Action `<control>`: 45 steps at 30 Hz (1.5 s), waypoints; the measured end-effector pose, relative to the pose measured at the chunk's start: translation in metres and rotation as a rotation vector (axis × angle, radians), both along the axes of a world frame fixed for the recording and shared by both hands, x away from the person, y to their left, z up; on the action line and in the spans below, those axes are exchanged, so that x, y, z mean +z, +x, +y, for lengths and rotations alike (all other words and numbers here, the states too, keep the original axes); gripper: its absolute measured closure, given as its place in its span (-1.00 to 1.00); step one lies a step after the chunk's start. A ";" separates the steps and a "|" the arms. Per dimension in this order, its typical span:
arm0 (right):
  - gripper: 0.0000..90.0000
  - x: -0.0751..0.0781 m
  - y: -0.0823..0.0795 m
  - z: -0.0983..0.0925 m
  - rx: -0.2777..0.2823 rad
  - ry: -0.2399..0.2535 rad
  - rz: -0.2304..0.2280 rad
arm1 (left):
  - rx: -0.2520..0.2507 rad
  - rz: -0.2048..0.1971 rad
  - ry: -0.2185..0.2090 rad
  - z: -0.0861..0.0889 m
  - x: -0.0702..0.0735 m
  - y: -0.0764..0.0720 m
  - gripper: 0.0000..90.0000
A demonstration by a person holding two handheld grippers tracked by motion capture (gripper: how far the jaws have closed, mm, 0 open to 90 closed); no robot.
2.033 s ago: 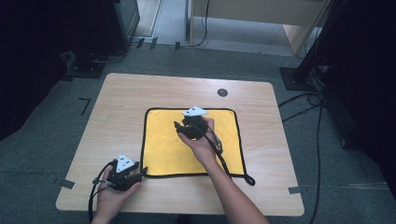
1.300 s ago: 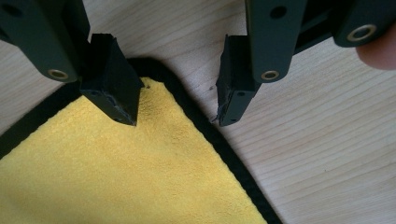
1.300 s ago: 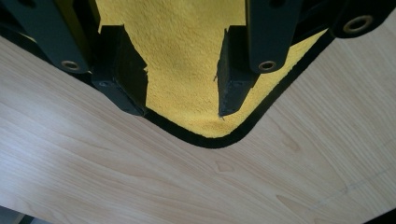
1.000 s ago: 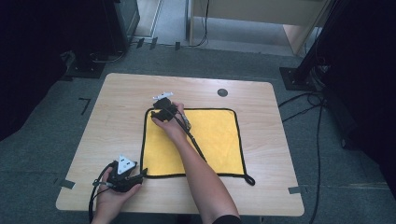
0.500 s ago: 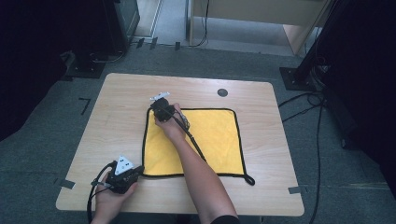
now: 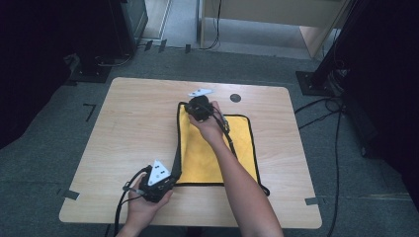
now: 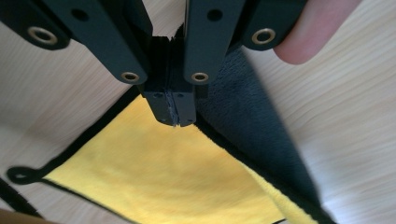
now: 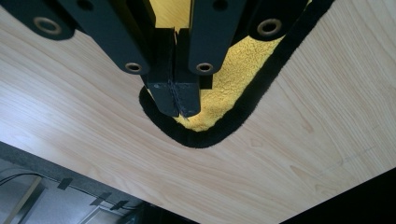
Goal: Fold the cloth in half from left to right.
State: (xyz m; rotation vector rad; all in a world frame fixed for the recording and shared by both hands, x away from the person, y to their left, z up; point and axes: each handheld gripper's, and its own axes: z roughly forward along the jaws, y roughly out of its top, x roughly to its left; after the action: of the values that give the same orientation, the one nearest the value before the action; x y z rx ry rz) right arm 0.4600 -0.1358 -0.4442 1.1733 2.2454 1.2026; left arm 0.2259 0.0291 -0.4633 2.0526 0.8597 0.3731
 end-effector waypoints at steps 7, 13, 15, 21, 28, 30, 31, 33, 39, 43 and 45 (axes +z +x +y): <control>0.98 0.001 -0.006 -0.056 -0.048 0.048 -0.021 | -0.080 -0.005 -0.003 -0.050 0.006 0.009 1.00; 0.98 -0.001 -0.010 -0.102 -0.119 0.082 -0.018 | -0.153 0.029 -0.033 -0.091 0.003 0.017 1.00; 0.98 -0.004 -0.011 -0.117 -0.146 0.087 -0.015 | -0.160 0.046 -0.051 -0.101 0.000 0.020 1.00; 0.94 -0.013 -0.011 -0.160 -0.231 0.084 0.012 | -0.189 0.077 -0.092 -0.133 -0.007 0.029 0.98; 0.48 -0.022 -0.014 -0.201 -0.386 0.091 0.032 | -0.190 0.066 -0.092 -0.111 -0.011 0.027 0.21; 0.44 -0.025 -0.015 -0.206 -0.399 0.092 0.044 | -0.168 0.070 -0.081 -0.096 -0.014 0.027 0.20; 0.44 -0.025 -0.015 -0.206 -0.399 0.092 0.044 | -0.168 0.070 -0.081 -0.096 -0.014 0.027 0.20; 0.38 -0.029 -0.016 -0.207 -0.397 0.083 0.065 | -0.141 0.089 -0.063 -0.081 -0.019 0.028 0.20; 0.18 -0.047 -0.014 -0.200 -0.365 0.043 0.131 | -0.108 0.120 -0.028 -0.061 -0.031 0.025 0.12; 0.18 -0.061 -0.012 -0.195 -0.372 -0.010 0.172 | -0.077 0.155 0.020 -0.065 -0.041 0.030 0.10; 0.24 -0.066 -0.012 -0.196 -0.386 0.000 0.183 | -0.067 0.149 0.041 -0.068 -0.043 0.031 0.21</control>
State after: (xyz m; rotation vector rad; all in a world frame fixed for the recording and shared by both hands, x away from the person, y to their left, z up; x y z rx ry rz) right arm 0.4482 -0.3314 -0.5104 1.6813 2.0065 0.9748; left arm 0.2567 -0.0388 -0.5063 2.1625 0.8751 0.2046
